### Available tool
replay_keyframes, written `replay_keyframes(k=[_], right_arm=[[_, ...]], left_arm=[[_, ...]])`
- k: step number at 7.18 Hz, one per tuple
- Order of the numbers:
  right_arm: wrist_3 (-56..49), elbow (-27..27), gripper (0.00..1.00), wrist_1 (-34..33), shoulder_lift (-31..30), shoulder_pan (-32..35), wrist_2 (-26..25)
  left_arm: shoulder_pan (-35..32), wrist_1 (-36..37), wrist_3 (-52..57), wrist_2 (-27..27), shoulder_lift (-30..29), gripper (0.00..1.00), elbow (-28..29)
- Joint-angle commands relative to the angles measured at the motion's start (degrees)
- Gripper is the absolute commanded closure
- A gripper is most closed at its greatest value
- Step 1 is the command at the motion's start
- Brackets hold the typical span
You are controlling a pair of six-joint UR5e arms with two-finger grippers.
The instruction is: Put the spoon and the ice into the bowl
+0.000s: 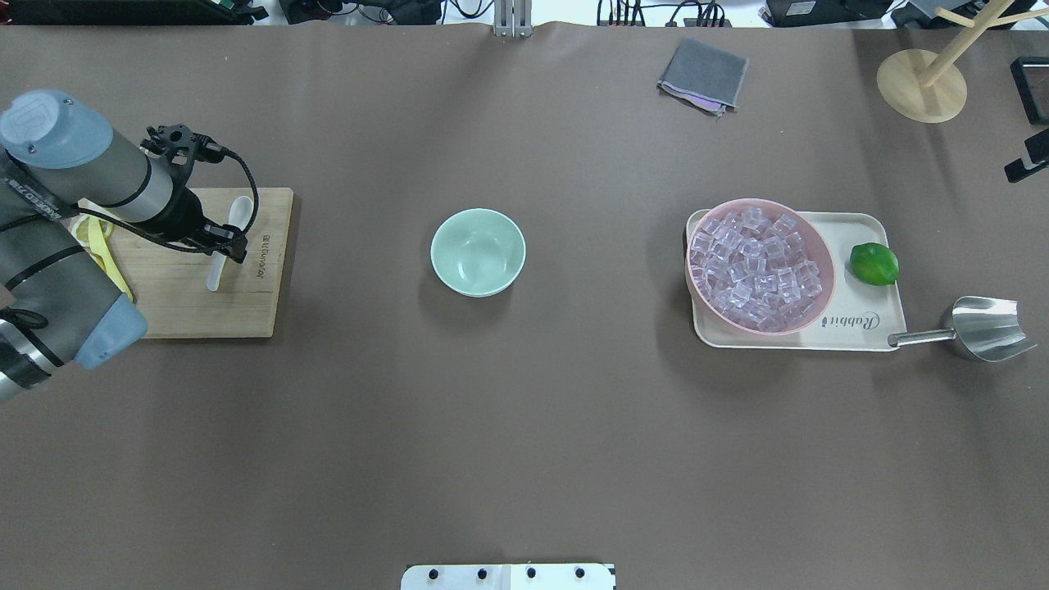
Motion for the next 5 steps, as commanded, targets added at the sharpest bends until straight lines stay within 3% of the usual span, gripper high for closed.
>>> replay_keyframes(k=[1,3,4,5], right_arm=[[0.05,0.01,0.00,0.00,0.19,-0.02,0.07],[-0.04,0.01,0.00,0.00,0.19,-0.02,0.16],[-0.04,0.01,0.00,0.00,0.28,-0.02,0.16],[-0.04,0.10,0.00,0.00,0.37,-0.02,0.16]], left_arm=[[0.00,-0.02,-0.25,0.02,0.23,0.61,-0.13],[0.00,0.07,-0.34,0.02,0.32,0.93,-0.13],[-0.08,0.07,-0.34,0.02,0.41,1.00,-0.30],[-0.17,0.07,-0.25,-0.07,0.15,1.00,-0.74]])
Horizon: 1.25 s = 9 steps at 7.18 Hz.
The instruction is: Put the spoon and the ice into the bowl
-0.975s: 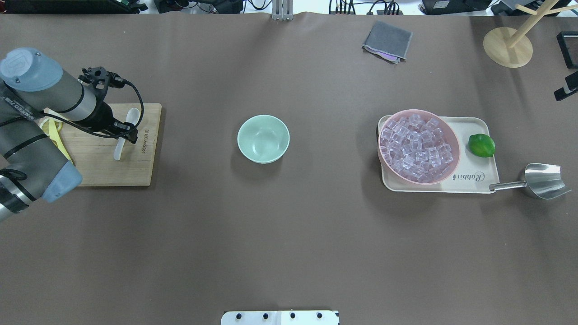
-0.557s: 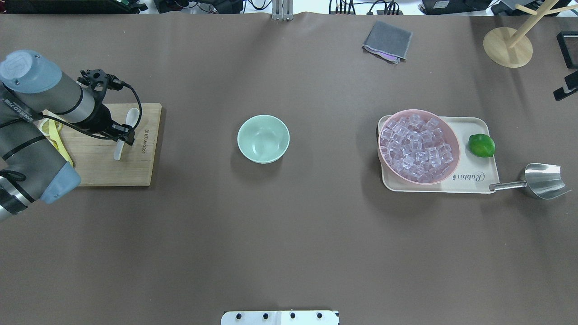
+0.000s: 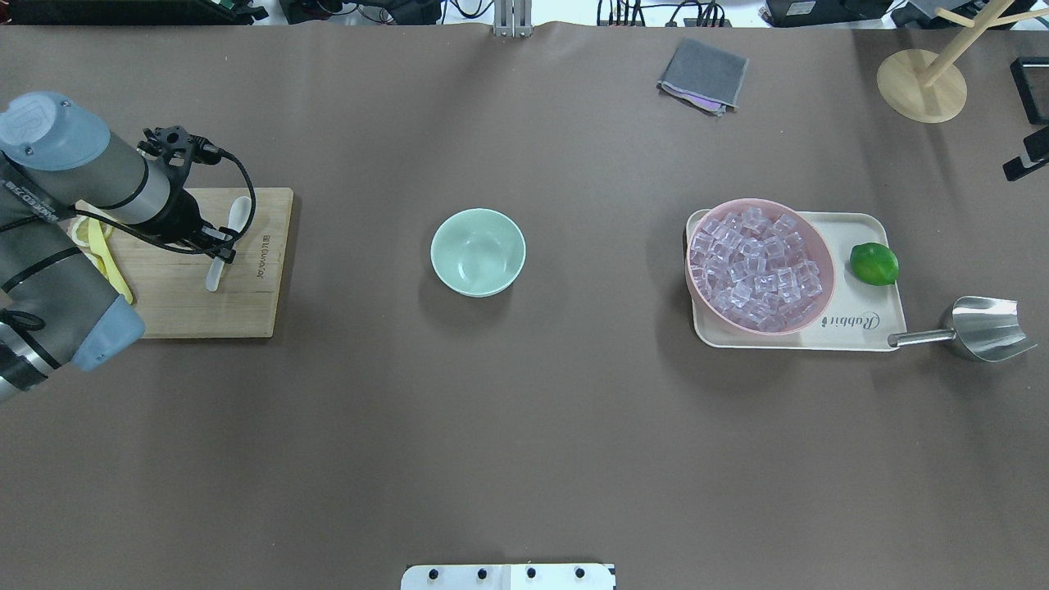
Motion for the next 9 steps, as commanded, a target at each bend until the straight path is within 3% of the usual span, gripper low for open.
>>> replay_keyframes(k=[1,3,5,9], right_arm=[[-0.01,0.07,0.00,0.00,0.79,0.00,0.19],[2.78,1.21,0.00,-0.09,4.38,-0.26,0.10],[10.40,4.35,0.00,0.09,5.01,-4.90,-1.99],[34.90,12.97,0.00,0.35,6.78,-22.73,-15.00]], left_arm=[[-0.62,0.70,0.32,-0.51,-0.24,1.00,-2.76],[-3.52,10.74,0.76,-0.95,-2.51,1.00,-10.21],[-3.88,25.79,0.58,-0.43,-12.85,1.00,-13.07],[-2.13,25.76,-3.17,-0.43,-16.76,1.00,-12.28]])
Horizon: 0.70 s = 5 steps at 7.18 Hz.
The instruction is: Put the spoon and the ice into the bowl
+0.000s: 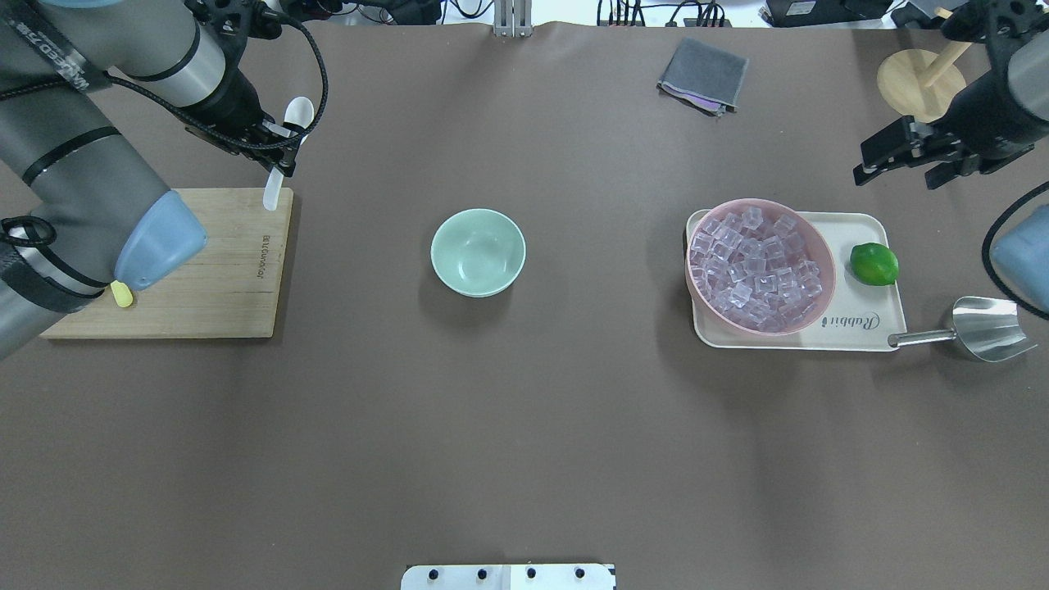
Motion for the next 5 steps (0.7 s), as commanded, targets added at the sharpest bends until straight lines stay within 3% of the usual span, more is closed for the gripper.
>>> replay_keyframes(k=[1,2,5], right_arm=[[15.08,2.02,0.00,4.79,-0.15,-9.28,-6.53],[21.07,0.97,0.00,8.49,0.02,-12.02,-8.22],[24.73,-3.59,0.04,8.88,1.51,-15.73,-12.80]], left_arm=[[2.21,-0.13,-4.19,0.01,-2.26,1.00,0.26],[2.74,-0.13,-4.47,0.01,-2.44,1.00,0.18],[3.01,-0.22,-4.39,0.09,-2.88,1.00,0.17]])
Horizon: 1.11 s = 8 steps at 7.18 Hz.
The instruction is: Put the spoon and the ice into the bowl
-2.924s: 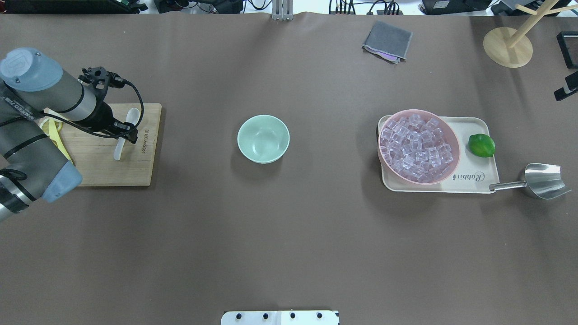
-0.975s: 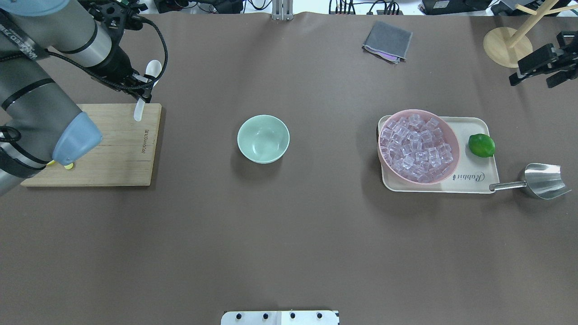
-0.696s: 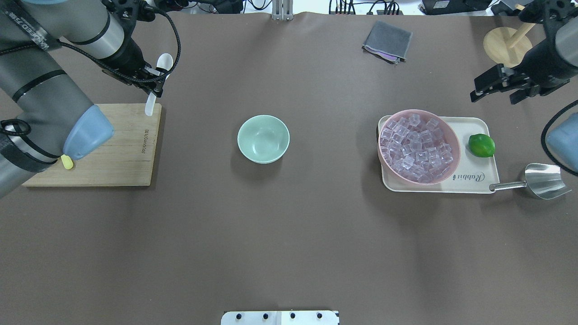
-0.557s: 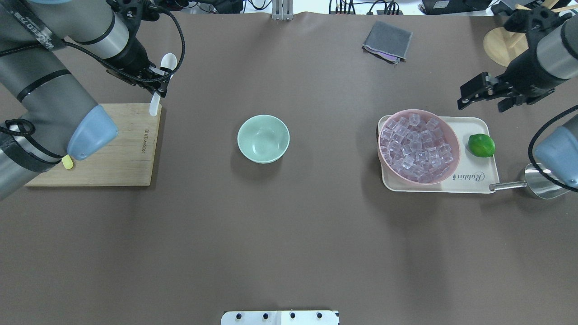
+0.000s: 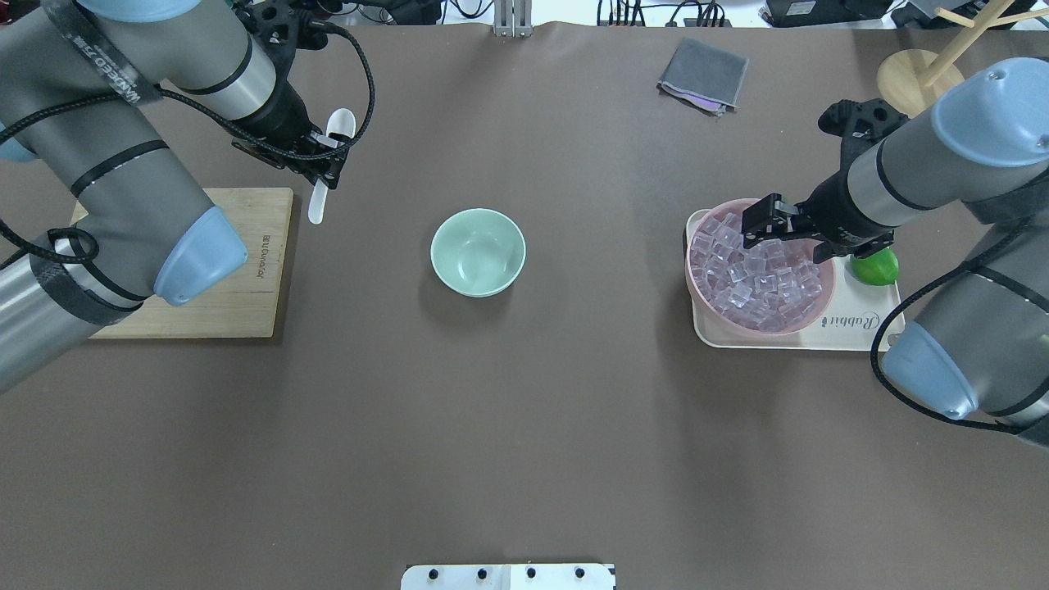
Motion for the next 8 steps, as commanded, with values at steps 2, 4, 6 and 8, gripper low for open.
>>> replay_keyframes(k=[2,4,6,8], right_arm=[[1.19,-2.95,0.06,0.28,0.96,-2.58,-2.08],[1.19,-3.57,0.17,0.28,1.49,-3.90,-2.08],[1.28,-3.74,0.19,0.28,2.02,-5.04,-2.08],[1.19,-4.70,0.33,0.28,2.02,-5.57,-3.56]], left_arm=[[1.29,-0.03,0.01,2.03,-0.20,1.00,-0.03],[2.00,-0.03,0.10,3.28,-0.20,1.00,-0.03],[2.00,-0.03,0.19,3.28,-0.11,1.00,0.06],[2.00,-0.03,0.19,3.28,-0.11,1.00,-0.29]])
